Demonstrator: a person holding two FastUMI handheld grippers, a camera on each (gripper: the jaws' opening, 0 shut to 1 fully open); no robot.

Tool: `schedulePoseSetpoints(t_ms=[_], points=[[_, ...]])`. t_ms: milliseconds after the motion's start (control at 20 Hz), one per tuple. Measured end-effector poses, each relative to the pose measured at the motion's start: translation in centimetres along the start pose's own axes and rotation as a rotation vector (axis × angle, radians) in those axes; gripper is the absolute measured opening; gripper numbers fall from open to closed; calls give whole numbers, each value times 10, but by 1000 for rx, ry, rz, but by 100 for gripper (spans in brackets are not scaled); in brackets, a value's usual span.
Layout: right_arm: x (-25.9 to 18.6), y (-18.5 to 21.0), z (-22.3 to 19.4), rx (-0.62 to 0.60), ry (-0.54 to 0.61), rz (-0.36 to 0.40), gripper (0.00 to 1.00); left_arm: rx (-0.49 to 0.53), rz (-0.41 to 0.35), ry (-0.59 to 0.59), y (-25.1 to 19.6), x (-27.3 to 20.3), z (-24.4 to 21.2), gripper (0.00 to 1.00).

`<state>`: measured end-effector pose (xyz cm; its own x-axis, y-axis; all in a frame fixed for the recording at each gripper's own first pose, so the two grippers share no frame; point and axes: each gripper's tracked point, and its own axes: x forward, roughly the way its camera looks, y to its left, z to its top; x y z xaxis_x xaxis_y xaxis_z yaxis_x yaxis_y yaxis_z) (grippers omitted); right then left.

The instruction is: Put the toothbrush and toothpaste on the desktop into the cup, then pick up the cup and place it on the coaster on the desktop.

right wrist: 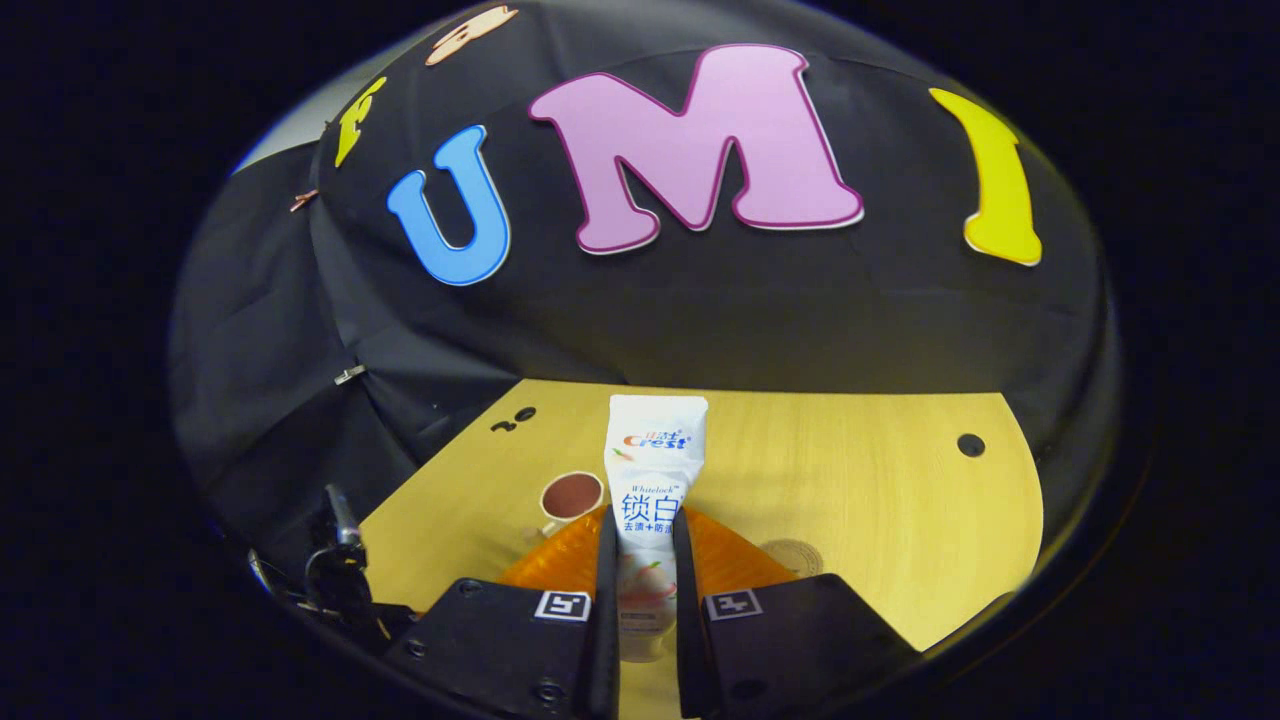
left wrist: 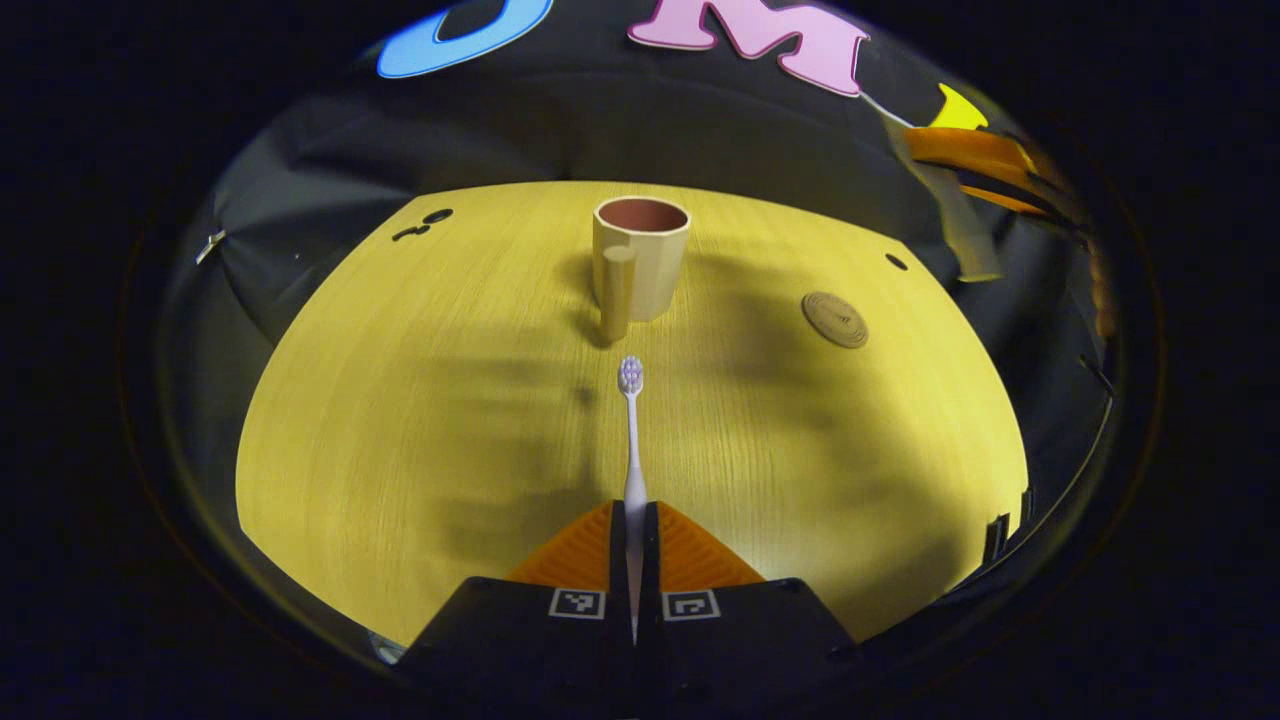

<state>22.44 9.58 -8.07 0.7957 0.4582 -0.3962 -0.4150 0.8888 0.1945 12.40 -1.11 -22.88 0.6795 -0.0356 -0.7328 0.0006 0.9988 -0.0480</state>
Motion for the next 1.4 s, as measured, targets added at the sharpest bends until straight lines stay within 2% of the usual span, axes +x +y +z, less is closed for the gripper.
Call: schedulePoseSetpoints(t_ms=[200,600,900,1050,1400], points=[[37,27,25,4,-45,31,27,-91,-51,-58,-1,-40,7,6],[116,69,38,30,-93,68,27,-208,-16,-205,25,-113,37,6],[164,91,33,8,-163,113,26,-290,-17,-298,39,-121,39,6],[182,95,18,2,-159,121,27,-333,-28,-340,45,-120,43,6],[198,92,-27,-71,-148,130,27,-318,-55,-405,44,-118,47,7]])
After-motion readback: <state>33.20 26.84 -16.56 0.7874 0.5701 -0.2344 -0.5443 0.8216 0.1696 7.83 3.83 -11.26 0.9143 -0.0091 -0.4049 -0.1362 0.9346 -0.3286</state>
